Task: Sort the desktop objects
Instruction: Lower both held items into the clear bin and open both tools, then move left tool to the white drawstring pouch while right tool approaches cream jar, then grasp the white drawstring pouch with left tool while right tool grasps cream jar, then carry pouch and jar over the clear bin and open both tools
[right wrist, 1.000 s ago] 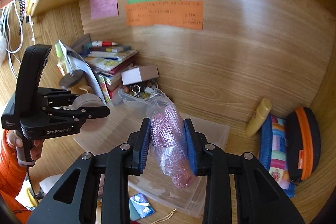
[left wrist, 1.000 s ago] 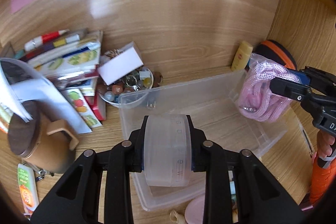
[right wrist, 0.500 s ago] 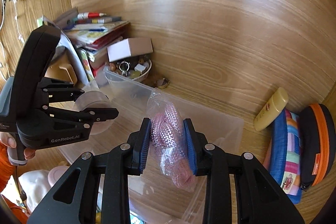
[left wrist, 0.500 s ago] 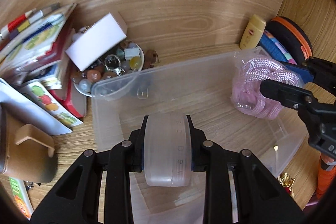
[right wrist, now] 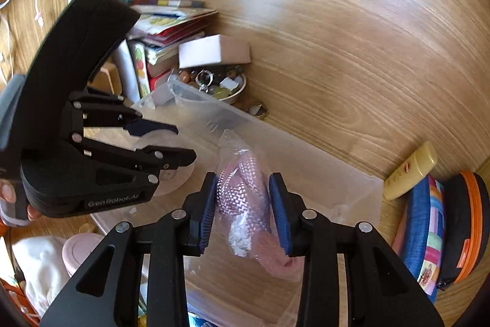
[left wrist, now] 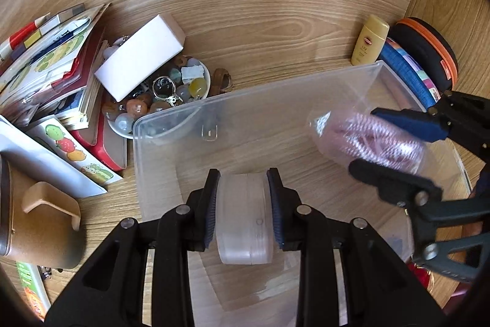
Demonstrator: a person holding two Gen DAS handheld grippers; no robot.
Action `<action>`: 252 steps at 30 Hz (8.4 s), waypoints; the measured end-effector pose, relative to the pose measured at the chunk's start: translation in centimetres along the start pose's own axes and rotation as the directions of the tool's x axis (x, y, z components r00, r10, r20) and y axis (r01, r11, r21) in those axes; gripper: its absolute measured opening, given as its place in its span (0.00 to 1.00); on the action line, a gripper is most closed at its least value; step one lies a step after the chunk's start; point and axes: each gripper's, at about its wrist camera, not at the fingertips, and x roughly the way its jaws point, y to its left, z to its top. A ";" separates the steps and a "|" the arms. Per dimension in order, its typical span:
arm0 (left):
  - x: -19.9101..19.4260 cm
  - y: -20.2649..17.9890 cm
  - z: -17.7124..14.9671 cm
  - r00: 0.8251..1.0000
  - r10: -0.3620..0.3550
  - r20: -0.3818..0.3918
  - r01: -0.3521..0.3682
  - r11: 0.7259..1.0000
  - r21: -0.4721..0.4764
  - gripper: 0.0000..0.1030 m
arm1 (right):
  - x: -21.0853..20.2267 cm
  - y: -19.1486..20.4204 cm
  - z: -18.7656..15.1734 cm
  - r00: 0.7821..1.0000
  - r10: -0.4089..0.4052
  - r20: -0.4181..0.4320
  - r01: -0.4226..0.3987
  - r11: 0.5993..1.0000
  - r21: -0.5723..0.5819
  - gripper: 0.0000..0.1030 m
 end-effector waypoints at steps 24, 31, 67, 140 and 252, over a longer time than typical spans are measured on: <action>-4.8 -1.0 -1.5 0.992 0.072 0.106 -0.075 0.997 0.025 0.74 | -3.9 0.1 -1.3 0.985 -0.163 0.060 0.165 0.986 -0.020 0.73; -7.5 -1.6 -2.5 0.989 0.065 0.134 -0.068 0.998 0.011 0.83 | -6.7 -0.6 -2.3 0.986 -0.145 0.078 0.141 0.989 0.050 0.78; -15.6 -2.8 -17.3 0.976 0.102 0.193 -0.089 0.993 -0.074 0.92 | -13.4 5.9 -14.1 0.993 -0.045 0.113 0.027 0.988 0.155 0.88; -9.1 -4.6 -18.3 0.989 -0.070 0.127 0.085 0.990 -0.113 0.59 | -12.9 1.6 -16.0 0.993 0.030 0.110 -0.060 0.959 0.276 0.60; -0.2 -1.8 -1.3 0.999 -0.041 0.012 0.040 0.991 0.127 0.61 | 0.1 -3.1 -1.3 1.000 -0.031 0.004 0.031 0.994 0.105 0.60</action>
